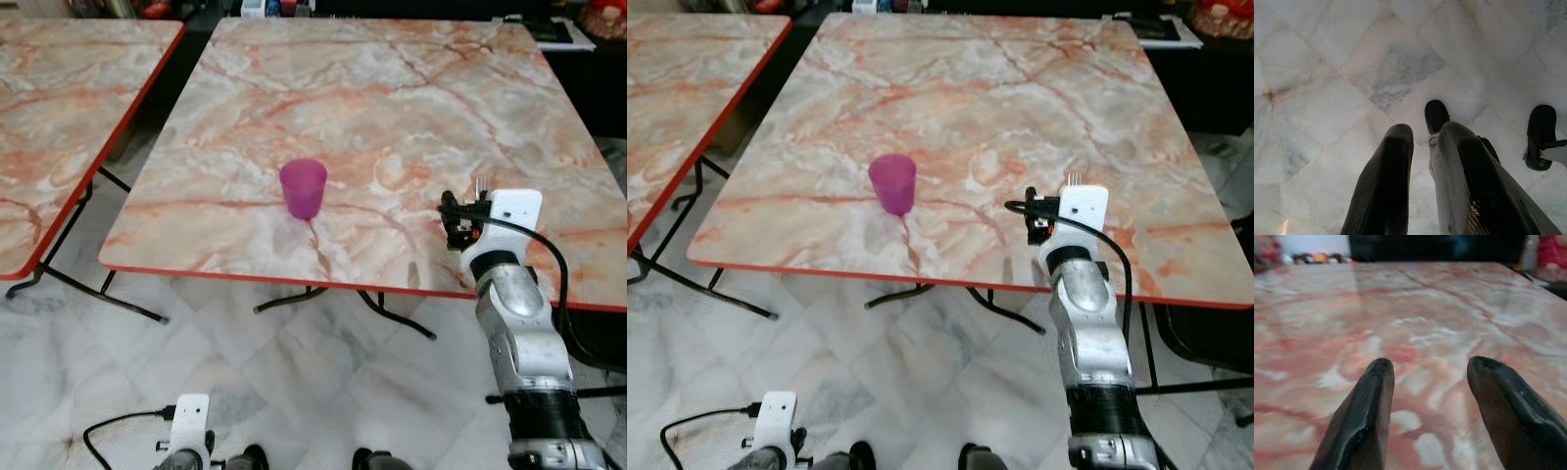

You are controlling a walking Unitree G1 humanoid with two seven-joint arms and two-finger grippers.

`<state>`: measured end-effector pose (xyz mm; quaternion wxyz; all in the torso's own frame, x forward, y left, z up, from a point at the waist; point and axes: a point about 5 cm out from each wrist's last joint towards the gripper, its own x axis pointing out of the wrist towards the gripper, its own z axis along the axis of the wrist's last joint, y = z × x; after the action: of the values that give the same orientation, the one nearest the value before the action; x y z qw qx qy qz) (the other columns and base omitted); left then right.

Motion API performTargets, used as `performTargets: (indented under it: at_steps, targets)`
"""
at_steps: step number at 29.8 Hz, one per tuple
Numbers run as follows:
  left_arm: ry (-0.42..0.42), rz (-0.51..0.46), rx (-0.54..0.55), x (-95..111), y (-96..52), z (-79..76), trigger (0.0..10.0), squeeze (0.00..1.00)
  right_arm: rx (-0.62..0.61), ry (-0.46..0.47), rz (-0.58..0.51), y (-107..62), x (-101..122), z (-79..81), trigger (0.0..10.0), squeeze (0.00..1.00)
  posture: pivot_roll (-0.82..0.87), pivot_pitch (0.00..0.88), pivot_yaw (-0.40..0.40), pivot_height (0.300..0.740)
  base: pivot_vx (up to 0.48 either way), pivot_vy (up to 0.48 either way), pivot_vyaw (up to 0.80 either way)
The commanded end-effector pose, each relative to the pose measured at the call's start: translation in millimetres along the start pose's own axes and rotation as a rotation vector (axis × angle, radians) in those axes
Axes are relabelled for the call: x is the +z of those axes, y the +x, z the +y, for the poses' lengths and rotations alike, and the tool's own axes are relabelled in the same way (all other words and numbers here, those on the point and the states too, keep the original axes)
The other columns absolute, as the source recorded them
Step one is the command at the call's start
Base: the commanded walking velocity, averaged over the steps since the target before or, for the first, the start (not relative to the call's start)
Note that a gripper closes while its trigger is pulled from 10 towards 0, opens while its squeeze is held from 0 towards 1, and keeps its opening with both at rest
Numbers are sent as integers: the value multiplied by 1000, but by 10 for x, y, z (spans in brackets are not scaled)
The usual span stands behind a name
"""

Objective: Setting the table

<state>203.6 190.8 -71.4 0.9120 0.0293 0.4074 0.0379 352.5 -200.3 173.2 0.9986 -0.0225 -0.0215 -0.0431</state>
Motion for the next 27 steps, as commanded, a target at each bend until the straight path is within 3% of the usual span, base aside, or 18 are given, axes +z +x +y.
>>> performTargets:
  at_steps: [1,5,8,12,19,27]
  targets:
    - [1,41,9,-126,-28,21,10000,0,-44,0,24,55,-7,-81,10000,0,-122,199,12,740,0,0,0]
    - [10,46,8,-140,-32,25,10000,0,-47,-10,40,94,-6,-76,10000,0,-121,197,11,740,0,0,0]
    - [20,44,8,-151,-36,16,10000,0,13,-18,44,146,3,46,10000,0,-117,194,6,740,0,-80,0]
    - [18,43,9,-154,-37,9,10000,0,23,-17,54,162,-25,90,10000,0,-115,190,4,740,0,-241,0]
    - [16,45,12,-170,-43,11,10000,0,-15,-39,101,216,-94,-34,10000,0,-110,185,-3,740,0,0,0]
    - [18,62,19,-226,-58,40,10000,0,22,-41,78,249,-40,52,10000,0,-104,188,-8,740,301,-302,0]
